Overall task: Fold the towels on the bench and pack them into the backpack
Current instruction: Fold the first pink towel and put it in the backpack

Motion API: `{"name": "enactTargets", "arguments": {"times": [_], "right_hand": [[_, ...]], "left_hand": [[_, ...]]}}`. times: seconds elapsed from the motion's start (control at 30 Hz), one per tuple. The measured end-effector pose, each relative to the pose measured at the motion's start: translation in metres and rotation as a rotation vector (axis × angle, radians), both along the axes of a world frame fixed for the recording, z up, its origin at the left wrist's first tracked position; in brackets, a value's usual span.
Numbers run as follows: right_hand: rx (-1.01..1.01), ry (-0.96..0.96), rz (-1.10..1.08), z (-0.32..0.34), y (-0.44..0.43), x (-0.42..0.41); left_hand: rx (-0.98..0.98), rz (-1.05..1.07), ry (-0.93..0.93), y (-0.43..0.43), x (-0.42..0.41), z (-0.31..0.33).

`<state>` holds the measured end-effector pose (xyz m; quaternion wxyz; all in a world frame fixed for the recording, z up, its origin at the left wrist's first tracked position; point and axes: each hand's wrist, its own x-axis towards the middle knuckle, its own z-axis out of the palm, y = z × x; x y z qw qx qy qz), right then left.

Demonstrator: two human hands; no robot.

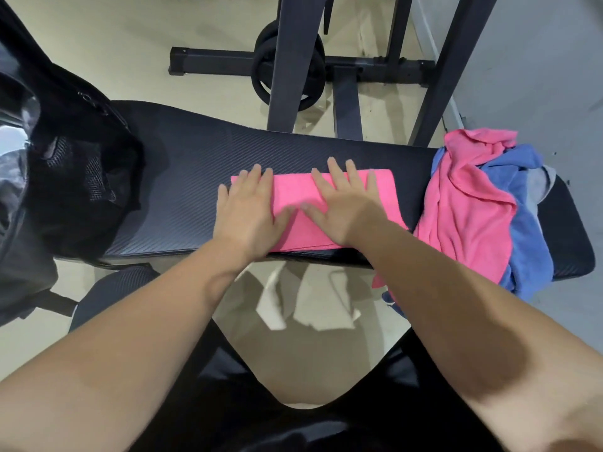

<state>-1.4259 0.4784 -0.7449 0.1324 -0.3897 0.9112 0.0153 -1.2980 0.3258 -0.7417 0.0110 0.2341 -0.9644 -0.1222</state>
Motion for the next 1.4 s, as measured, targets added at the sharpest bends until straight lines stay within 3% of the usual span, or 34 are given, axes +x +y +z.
{"name": "enactTargets", "arguments": {"times": [0.1,0.5,0.67,0.8,1.03,1.2,1.3,1.4], "right_hand": [[-0.085,-0.002,-0.039,-0.021,0.013,0.001],[-0.036,0.091,-0.186,-0.016,0.017,-0.013],[-0.094,0.132,-0.051,-0.007,-0.005,0.006],[-0.105,0.103,-0.01,-0.023,-0.005,0.019],[-0.112,0.09,-0.016,-0.025,-0.005,0.019],[-0.099,0.096,-0.034,-0.024,-0.005,0.022],[-0.065,0.091,-0.044,-0.023,-0.006,0.024],[-0.062,0.095,-0.069,-0.023,-0.007,0.032]], "left_hand": [[-0.016,-0.016,-0.144,0.004,0.007,-0.025],[0.005,-0.059,-0.104,-0.007,0.011,-0.025],[0.032,0.248,0.093,-0.013,0.024,-0.018],[-0.045,0.365,0.064,-0.022,0.023,-0.004],[0.361,0.461,0.04,-0.033,0.012,0.001],[0.63,0.554,0.233,-0.027,0.009,0.007],[0.958,0.713,0.358,-0.03,0.007,0.014],[1.222,0.767,0.338,-0.037,0.012,0.016]]}}
